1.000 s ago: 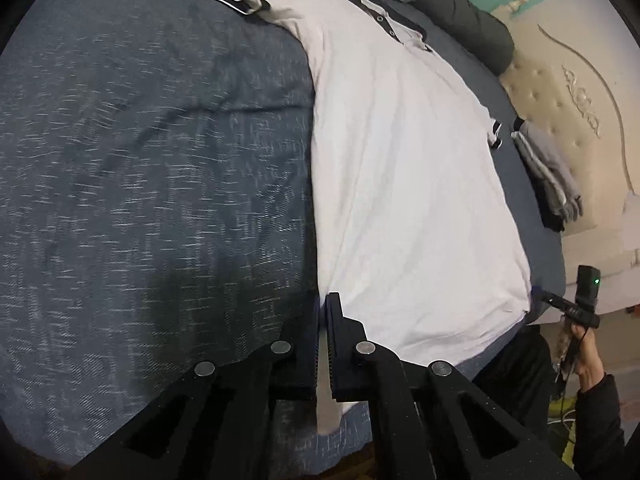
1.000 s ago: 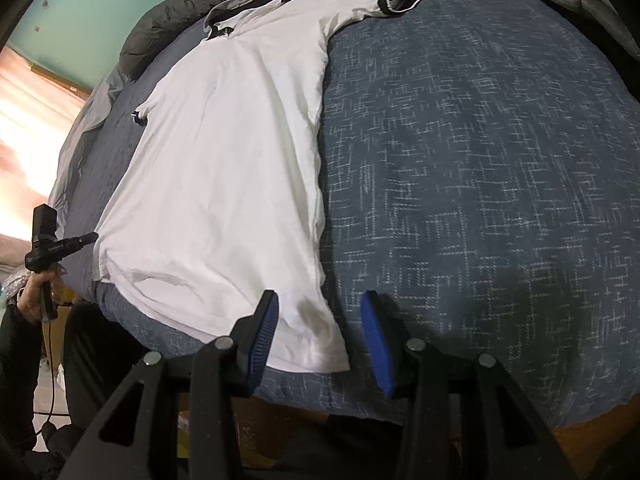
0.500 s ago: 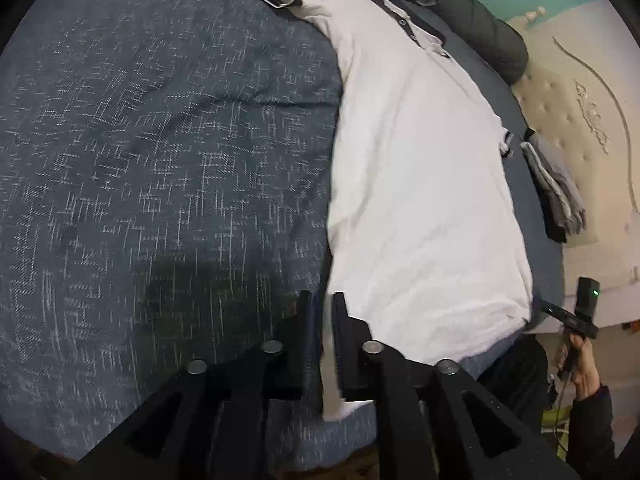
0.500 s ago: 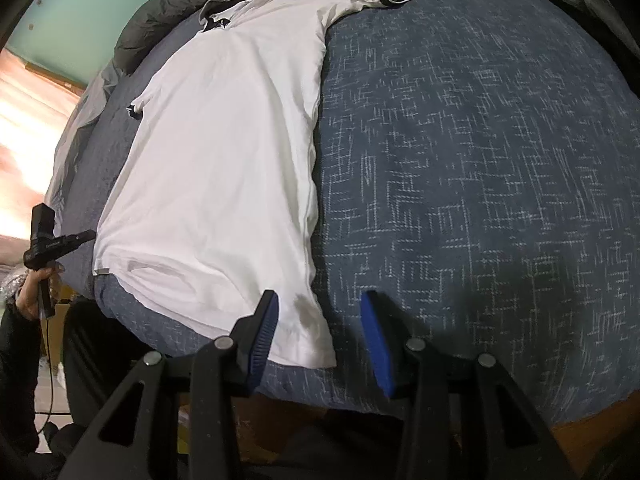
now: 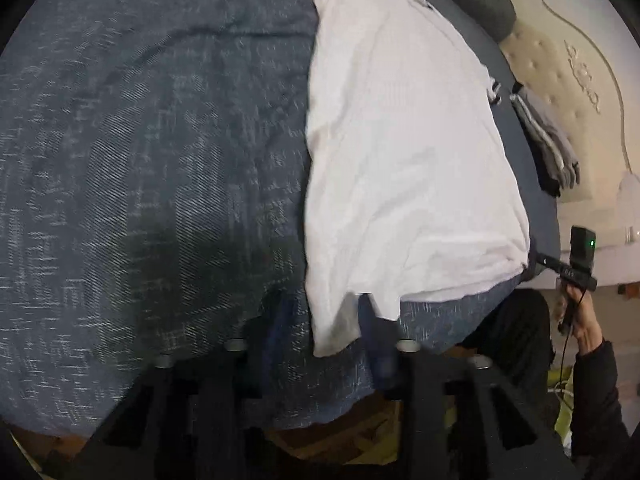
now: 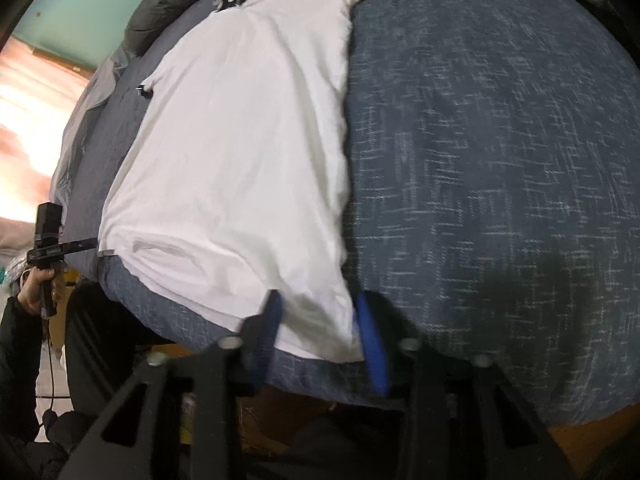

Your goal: Fold clothes

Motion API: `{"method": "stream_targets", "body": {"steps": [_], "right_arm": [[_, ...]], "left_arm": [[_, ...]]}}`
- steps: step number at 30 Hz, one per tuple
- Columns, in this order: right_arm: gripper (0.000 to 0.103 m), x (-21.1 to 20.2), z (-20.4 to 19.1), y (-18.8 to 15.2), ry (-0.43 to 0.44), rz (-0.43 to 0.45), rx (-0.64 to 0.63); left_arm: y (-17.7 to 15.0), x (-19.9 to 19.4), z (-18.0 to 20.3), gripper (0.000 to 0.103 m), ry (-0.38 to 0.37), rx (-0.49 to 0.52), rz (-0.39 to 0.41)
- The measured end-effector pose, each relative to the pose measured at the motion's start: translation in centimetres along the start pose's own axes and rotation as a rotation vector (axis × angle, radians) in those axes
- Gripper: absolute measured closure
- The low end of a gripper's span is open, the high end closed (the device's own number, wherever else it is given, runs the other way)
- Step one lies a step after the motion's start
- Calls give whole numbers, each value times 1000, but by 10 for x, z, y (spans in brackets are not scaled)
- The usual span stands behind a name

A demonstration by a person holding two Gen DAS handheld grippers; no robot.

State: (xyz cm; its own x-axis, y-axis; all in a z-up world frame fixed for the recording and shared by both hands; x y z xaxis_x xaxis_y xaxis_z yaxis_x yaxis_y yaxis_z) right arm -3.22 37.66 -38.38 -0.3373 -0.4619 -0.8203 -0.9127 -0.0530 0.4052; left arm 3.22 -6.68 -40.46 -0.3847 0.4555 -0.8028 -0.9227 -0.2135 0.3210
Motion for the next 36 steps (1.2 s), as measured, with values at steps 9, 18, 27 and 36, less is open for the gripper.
{"method": "stream_targets", "body": {"steps": [9, 18, 27, 36], "right_arm": [[100, -34, -10, 24, 23, 99, -22], [102, -128, -18, 68, 45, 262, -55], [97, -86, 9, 38, -23, 136, 10], [56, -11, 20, 11, -87, 10, 18]], "left_arm": [[11, -25, 18, 98, -32, 53, 50], [19, -59, 49, 99, -76, 118, 109], [15, -48, 46, 99, -57, 118, 90], [17, -42, 47, 98, -48, 116, 91]]}}
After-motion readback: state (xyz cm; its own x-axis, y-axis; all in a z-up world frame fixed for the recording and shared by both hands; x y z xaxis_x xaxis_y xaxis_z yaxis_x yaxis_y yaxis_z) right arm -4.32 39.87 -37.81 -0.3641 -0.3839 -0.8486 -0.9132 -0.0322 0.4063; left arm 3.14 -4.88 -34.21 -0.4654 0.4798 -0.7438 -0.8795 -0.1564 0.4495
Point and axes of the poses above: each gripper's, at about its wrist camera, not at the fingertips, and x roughly the way its jaws point, z to its right, y to its top, the point moved 9 cm from there along x, roughly the way its jaws point, and after that the axes turned 14 degrees about z, right-handed, at the moved point
